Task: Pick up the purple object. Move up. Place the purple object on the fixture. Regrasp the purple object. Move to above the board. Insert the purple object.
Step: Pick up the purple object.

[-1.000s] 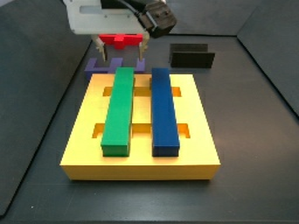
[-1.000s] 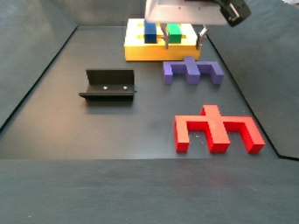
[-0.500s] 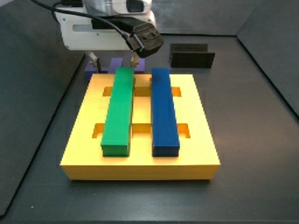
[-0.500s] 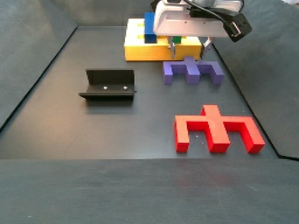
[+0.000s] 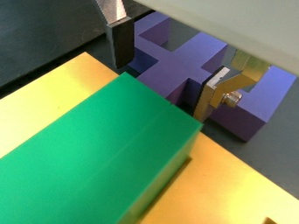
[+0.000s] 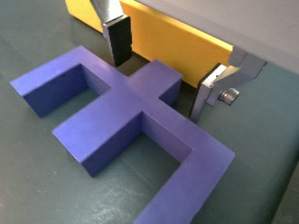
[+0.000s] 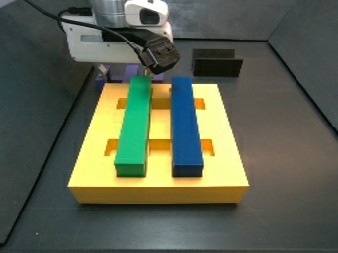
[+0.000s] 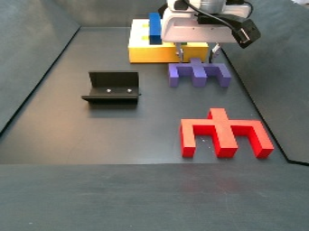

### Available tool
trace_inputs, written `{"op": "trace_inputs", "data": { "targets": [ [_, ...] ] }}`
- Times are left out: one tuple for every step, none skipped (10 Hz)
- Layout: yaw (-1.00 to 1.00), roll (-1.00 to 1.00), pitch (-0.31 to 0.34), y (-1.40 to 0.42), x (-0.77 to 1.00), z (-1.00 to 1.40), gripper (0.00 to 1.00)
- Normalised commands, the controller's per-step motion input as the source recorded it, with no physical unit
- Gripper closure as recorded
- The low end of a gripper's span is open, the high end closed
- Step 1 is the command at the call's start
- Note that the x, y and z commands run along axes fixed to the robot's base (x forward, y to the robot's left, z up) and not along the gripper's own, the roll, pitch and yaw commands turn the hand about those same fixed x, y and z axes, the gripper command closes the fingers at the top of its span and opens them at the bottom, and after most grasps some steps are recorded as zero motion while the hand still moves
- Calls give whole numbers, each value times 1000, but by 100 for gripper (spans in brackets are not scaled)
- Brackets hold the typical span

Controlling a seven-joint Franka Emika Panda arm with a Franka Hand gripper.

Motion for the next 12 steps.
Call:
{"op": "trace_inputs", "data": {
  "targets": [
    [-23, 4, -57, 34, -111, -149, 0],
    [-26, 0, -57, 49, -109, -160, 0],
    [-29, 0, -50, 29, -109, -97, 0],
    [-26, 23, -69, 0, -137, -103, 0],
    [0, -9, 0, 0, 0, 0, 0],
    [0, 0, 0, 0, 0, 0, 0],
    [0, 0, 0, 0, 0, 0, 100],
    [0, 0, 0, 0, 0, 0, 100],
    [0, 0, 0, 0, 0, 0, 100],
    [0, 0, 0, 0, 0, 0, 100],
    [0, 0, 0, 0, 0, 0, 100],
    [0, 0, 0, 0, 0, 0, 100]
  ]
}}
